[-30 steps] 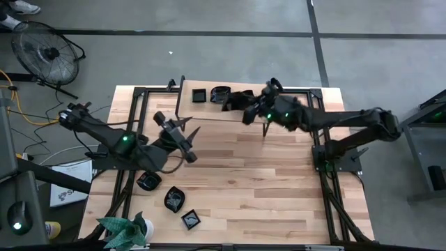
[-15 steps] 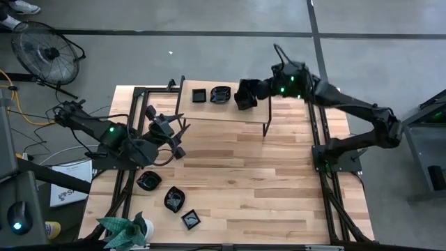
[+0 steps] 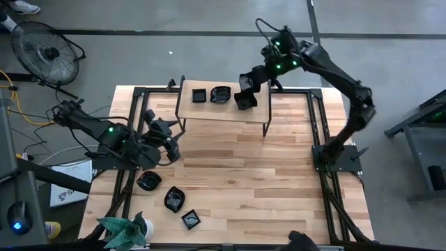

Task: Pick & Place Mini shaped plates
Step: Stack the distorted square-shaped plate on the distorted square-shaped plate

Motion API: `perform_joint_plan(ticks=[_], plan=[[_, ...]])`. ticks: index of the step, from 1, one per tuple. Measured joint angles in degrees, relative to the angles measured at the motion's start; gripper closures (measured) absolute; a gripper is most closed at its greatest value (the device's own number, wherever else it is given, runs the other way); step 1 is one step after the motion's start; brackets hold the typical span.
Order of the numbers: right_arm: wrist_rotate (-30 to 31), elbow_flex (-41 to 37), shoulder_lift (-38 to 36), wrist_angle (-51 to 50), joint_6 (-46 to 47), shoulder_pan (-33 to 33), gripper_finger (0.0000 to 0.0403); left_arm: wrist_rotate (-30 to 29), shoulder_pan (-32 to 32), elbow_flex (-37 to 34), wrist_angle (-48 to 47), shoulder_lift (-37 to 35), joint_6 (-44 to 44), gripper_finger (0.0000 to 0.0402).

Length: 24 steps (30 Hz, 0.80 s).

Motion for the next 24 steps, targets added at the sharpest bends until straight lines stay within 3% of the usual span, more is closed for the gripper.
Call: perform_joint_plan(ticks=[9, 24], plan=[[-5.94, 12.58, 13.26, -15.28, -5.97, -0.23, 0.0403, 1.27, -0.02, -8.29, 2.04, -2.63, -8.93, 0.0222], [-7.79, 12.28, 17.54, -16.36, -8.27, -0.26, 0.0403, 8.38, -0.02, -22.0, 13.4, -13.31, -9.37, 0.0222]])
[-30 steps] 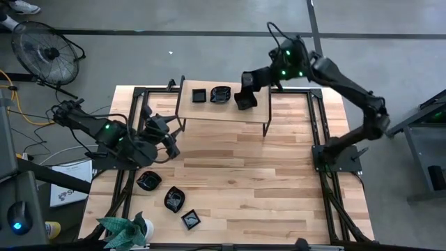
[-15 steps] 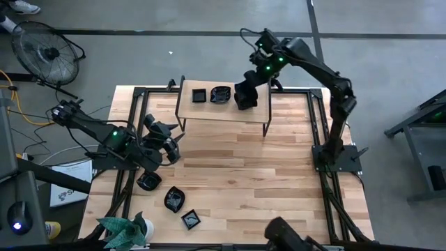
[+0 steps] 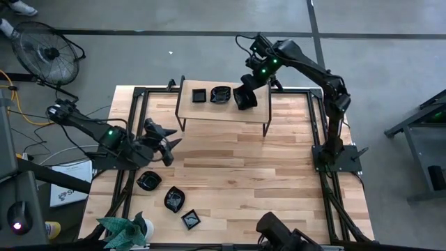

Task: Pick & Place Mini shaped plates
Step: Stack the distorted square-shaped plate on the distorted square-shaped plate

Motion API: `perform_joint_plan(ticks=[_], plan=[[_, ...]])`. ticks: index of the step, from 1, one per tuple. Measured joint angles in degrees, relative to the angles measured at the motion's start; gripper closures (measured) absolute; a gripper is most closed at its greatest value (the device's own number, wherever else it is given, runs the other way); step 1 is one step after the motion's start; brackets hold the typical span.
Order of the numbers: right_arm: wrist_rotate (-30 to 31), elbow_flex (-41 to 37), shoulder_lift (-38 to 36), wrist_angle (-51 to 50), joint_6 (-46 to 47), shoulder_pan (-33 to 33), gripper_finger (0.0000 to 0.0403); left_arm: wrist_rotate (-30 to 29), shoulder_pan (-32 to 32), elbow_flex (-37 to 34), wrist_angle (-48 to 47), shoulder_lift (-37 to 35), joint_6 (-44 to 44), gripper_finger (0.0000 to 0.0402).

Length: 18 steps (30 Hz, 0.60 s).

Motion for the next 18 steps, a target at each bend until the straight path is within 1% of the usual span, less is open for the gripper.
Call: perform_joint_plan(ticks=[5, 7, 18], plan=[[3.05, -0.08, 0.43, -0.92, 0.95, 0.01, 0.0403, 0.66, 0.0, -4.14, 3.73, -3.55, -0.88, 0.0222], [2.98, -0.07, 0.66, -0.95, 1.39, -0.05, 0.0403, 0.8, 0.0, -4.87, 4.88, -4.68, -0.97, 0.0222], [3.28, -0.09, 2.88, -1.28, 1.95, -0.24, 0.0403, 0.88, 0.0, -5.48, 4.15, -7.96, 0.93, 0.0222]])
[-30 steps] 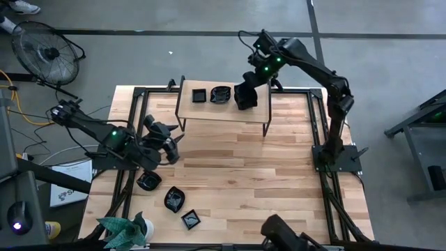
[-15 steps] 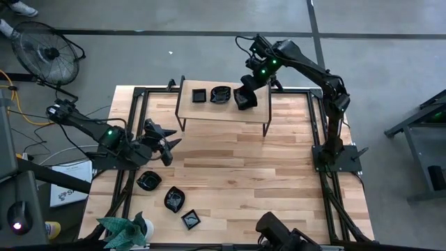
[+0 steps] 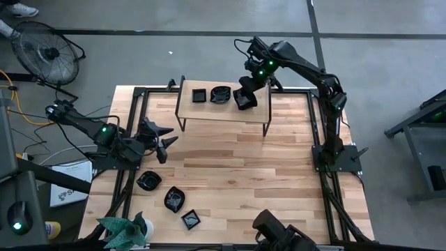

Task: Pick & Place Mini shaped plates
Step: Stack the distorted square-shaped plate on the distorted square-shaped plate

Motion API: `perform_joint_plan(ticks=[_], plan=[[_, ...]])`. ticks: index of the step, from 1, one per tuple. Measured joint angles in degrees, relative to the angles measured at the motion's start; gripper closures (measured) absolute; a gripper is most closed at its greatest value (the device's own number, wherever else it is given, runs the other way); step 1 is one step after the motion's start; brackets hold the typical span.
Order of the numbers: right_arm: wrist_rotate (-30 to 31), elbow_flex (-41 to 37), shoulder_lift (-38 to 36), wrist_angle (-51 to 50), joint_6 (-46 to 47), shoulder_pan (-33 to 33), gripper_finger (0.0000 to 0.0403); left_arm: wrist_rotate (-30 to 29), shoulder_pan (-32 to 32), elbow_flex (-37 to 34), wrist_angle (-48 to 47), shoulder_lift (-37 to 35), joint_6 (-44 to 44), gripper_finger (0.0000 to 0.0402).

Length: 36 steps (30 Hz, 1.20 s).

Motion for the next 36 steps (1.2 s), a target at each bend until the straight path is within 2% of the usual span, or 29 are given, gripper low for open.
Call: perform_joint_plan(ticks=[14, 25, 36], plan=[[1.5, 0.02, -0.11, -0.63, -0.03, 0.02, 0.0398, 0.08, 0.0, 0.0, -0.88, 0.06, 0.01, 0.0222], [3.03, 0.02, -0.11, -1.14, 0.03, 0.04, 0.0329, 1.18, 0.0, 0.0, -0.95, 0.06, -0.03, 0.0222], [4.83, 0.11, -1.73, -0.55, -1.35, 0.04, 0.0289, 2.54, 0.0, 0.0, -0.91, -0.27, -1.69, 0.0222]])
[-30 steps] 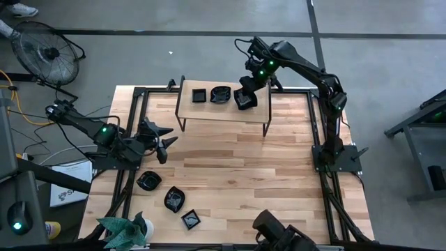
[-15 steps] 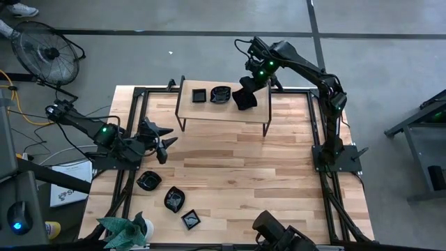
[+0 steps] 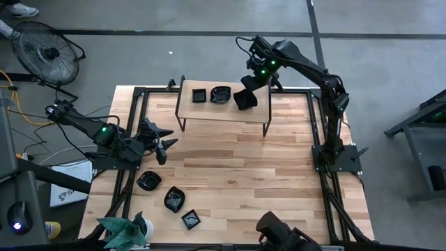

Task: Pick & Place Mini shaped plates
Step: Stack the distorted square-shaped plate on the distorted square-shaped plate, then stack the leaf-shaped plate on the leaf-shaped plate

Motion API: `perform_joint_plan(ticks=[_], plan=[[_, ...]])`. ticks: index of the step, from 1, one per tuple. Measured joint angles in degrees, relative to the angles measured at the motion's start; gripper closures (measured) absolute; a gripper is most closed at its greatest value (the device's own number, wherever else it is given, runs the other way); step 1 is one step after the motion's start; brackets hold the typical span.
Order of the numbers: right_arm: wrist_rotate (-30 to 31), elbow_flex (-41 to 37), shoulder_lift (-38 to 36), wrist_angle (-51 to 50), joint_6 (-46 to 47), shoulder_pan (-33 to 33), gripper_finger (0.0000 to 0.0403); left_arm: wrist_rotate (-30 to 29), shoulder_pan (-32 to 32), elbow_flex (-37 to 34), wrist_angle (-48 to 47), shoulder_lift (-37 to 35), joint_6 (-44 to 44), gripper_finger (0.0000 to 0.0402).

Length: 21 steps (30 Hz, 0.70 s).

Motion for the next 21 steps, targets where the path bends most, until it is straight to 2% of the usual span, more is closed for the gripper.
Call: perform_joint_plan(ticks=[8, 14, 19, 21], plan=[[1.63, 0.01, -4.29, 0.01, -2.3, 0.0, 0.0254, 1.4, 0.0, 0.0, -0.2, -0.26, -2.0, 0.0222], [2.76, 0.0, -10.32, 0.07, -2.96, 0.85, 0.0245, 4.83, 0.02, 0.0, -1.27, -0.24, -3.53, 0.0222], [8.73, 0.02, -16.4, 0.2, -3.94, 3.87, 0.0245, 7.09, 0.34, 0.02, -4.6, -0.24, -5.65, 0.0222], [12.34, 0.02, -18.43, 0.16, -4.04, 5.95, 0.0245, 11.34, 2.24, 0.04, -7.38, -0.23, -6.95, 0.0222]])
